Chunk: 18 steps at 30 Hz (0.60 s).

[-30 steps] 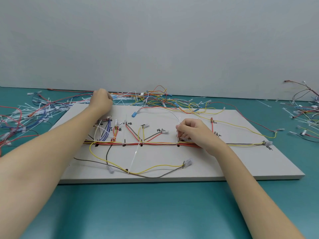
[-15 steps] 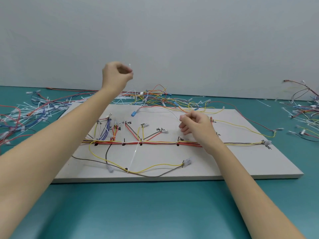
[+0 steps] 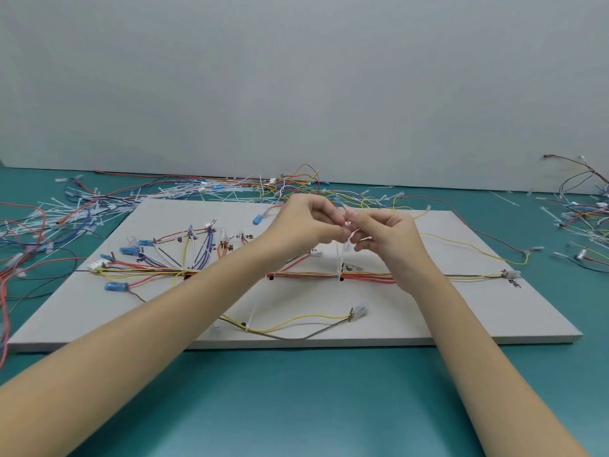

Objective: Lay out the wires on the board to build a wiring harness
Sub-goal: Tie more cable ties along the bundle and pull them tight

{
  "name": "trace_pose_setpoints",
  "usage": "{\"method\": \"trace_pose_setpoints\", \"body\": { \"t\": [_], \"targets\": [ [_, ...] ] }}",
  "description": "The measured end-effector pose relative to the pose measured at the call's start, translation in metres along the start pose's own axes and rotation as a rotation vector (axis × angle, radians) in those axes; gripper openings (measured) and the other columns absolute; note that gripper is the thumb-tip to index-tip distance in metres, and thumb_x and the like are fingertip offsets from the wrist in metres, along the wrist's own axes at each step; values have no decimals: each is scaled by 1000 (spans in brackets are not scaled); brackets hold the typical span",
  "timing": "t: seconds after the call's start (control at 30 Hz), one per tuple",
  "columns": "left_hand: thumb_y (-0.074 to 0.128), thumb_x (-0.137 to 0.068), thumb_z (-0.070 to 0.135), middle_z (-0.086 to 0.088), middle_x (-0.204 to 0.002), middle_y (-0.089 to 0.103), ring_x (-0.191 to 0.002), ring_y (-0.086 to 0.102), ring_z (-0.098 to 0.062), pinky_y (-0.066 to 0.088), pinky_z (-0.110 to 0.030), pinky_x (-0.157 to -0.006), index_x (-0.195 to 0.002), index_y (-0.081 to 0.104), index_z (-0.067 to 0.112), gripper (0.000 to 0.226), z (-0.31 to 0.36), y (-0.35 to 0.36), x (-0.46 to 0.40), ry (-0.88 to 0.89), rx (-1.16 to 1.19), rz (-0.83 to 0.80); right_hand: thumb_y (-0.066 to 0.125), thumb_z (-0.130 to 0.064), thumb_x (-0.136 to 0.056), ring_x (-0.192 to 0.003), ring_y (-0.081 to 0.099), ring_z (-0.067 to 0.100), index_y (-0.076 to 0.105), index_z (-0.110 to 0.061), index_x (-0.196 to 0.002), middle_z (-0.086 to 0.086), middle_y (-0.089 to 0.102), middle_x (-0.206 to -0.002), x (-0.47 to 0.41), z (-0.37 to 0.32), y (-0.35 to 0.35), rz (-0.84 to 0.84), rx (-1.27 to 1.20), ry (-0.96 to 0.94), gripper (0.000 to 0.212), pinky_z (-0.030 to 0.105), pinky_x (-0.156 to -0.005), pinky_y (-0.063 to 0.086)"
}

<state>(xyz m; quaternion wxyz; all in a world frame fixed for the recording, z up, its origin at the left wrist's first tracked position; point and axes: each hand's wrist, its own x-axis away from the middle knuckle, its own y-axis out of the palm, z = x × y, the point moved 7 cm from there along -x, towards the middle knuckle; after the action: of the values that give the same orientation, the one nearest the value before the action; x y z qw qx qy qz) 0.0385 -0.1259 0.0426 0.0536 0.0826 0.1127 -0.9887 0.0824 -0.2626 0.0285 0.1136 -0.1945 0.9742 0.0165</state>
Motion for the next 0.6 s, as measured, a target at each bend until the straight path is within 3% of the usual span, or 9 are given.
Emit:
{"method": "trace_pose_setpoints", "body": {
  "t": [0.13,0.27,0.4,0.5,0.6],
  "targets": [
    [79,-72,-2,-5,-65,72,-62,68,-9,51,-17,-57,-70,63,13,22,-13,3,1,-35,45,-10,68,-14,-89,-61,54,17,74,-6,-80,6,66,-66,1,3,4,-5,71,0,13,23,-54,46],
    [81,-74,5,-6,-70,74,-68,71,-13,55,-21,-63,-74,62,14,21,-24,5,2,-46,88,-9,68,-13,-88,-60,55,17,73,-9,-76,6,65,-66,1,4,3,30,87,-2,14,22,-53,45],
    [86,-69,26,-4,-65,71,-61,67,-12,54,-32,-68,-74,63,13,26,-37,-4,3,-38,-161,103,66,-13,-90,-58,58,12,73,-6,-81,4,66,-67,-2,6,-9,122,32,30,13,21,-54,48],
    [85,-67,40,3,-65,71,-59,61,-6,49,-28,-64,-71,71,18,26,-43,2,5,-46,-386,-3,61,-11,-92,-56,60,13,71,-5,-83,5,68,-65,-3,6,-16,179,22,41,15,21,-53,51],
    [80,-75,40,9,-56,64,-51,48,-1,36,-23,-54,-69,75,18,23,-41,10,7,-11,-468,-124,59,-8,-93,-51,57,13,68,-3,-84,4,64,-60,-4,9,-15,150,99,49,14,21,-51,51]
  ]
}}
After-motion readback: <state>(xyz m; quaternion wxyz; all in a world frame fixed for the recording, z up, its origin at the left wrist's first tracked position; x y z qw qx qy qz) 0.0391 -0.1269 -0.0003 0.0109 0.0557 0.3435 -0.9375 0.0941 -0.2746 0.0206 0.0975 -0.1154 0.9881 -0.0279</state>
